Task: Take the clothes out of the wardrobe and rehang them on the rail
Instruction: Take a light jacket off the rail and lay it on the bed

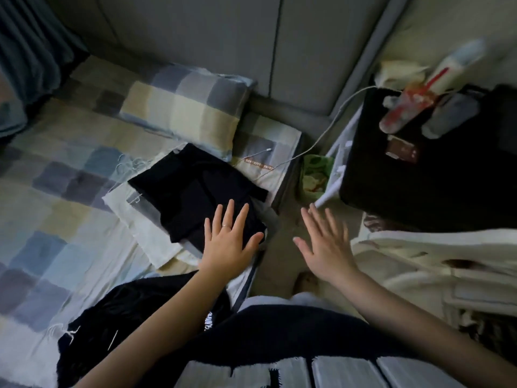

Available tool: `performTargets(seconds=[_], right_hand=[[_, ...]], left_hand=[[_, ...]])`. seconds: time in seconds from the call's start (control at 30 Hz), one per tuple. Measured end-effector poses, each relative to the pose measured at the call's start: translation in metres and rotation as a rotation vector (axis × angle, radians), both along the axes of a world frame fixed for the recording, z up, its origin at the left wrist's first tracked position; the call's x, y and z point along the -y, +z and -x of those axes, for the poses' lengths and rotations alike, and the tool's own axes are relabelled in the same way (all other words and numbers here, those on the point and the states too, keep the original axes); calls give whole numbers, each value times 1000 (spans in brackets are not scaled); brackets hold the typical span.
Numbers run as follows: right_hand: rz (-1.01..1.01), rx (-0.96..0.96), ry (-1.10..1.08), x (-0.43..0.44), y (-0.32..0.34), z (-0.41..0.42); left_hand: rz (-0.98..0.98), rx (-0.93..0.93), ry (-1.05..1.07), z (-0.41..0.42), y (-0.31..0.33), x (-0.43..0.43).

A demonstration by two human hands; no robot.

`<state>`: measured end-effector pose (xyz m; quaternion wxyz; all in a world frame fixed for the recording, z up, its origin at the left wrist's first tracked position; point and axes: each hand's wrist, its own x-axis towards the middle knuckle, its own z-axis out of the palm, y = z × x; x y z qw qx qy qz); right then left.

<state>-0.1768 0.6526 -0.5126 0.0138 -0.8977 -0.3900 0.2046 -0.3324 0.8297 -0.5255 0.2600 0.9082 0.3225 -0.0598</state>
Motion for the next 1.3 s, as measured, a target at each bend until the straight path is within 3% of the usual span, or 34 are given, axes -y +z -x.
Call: performTargets(seconds=[0.3,0.57,0.87,1.3], right_hand=[[-38,24,-481,167,19,2],[-60,116,-819,358,35,9],[-37,333,-1095,574,78,16],[69,785,-1282,781,229,-5]], left_hand=[[-38,-22,-522,-90,10,124],[-71,0,-894,-154,30,311],[-61,243,-1200,-224,65,547],[34,771,-1483,-323,233,812]])
